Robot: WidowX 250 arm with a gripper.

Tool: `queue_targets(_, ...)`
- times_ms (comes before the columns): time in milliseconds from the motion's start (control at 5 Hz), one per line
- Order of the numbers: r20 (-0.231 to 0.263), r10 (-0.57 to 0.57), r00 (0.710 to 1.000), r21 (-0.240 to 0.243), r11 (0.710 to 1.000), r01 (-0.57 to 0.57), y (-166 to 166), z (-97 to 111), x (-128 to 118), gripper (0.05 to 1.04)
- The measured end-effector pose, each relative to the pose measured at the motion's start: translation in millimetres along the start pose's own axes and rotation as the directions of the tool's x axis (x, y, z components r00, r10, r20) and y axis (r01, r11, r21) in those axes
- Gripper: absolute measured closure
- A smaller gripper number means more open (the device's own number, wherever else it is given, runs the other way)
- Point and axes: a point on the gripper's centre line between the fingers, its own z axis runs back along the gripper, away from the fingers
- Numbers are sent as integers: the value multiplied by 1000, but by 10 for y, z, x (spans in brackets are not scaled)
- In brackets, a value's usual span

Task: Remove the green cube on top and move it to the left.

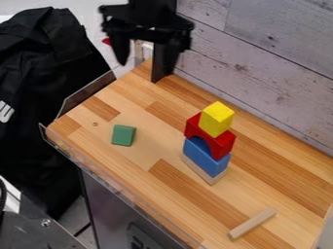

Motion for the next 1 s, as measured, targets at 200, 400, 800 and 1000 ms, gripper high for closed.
queue_targets(200,-34,-106,994,-61,993,104,-121,14,-63,83)
queue_targets(400,-35,-138,990,-90,987,135,-164,15,-77,83)
queue_targets(800,-187,-213,959,-49,977,208,-219,-430,-182,83)
queue_targets(1000,-215,-231,949,-35,973,229,-258,-497,-187,83)
